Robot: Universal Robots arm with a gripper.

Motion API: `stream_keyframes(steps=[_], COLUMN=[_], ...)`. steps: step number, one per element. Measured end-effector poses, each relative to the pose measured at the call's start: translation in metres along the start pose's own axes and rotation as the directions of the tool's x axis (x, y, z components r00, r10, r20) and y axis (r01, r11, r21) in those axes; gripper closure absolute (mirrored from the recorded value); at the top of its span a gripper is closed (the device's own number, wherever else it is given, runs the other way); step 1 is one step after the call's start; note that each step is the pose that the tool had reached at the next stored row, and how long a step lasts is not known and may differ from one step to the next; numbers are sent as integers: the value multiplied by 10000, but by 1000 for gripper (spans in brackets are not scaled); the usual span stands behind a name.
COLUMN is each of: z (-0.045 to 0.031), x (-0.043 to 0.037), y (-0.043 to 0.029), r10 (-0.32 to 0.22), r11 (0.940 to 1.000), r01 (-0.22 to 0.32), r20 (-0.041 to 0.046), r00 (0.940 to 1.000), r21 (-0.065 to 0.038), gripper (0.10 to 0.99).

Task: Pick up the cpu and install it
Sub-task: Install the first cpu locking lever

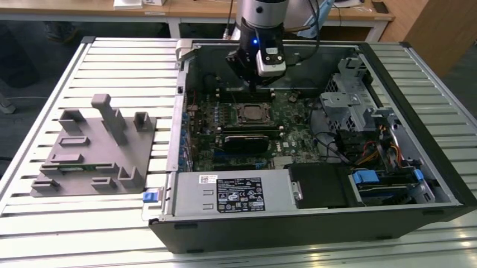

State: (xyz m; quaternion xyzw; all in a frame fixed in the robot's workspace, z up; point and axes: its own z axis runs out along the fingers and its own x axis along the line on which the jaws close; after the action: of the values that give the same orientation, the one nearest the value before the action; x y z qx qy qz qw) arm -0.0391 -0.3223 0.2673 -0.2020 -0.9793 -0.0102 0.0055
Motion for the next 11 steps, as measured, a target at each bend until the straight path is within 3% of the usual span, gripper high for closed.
stream_keyframes(steps=[6,11], z=[5,13], x=[1,1], y=[0,-1], r10=[-616,-1526], r11=[9981,9883], r01=[616,1526], r20=[-11,-27], r00=[9981,9883], r21=[8,20], gripper=[980,980])
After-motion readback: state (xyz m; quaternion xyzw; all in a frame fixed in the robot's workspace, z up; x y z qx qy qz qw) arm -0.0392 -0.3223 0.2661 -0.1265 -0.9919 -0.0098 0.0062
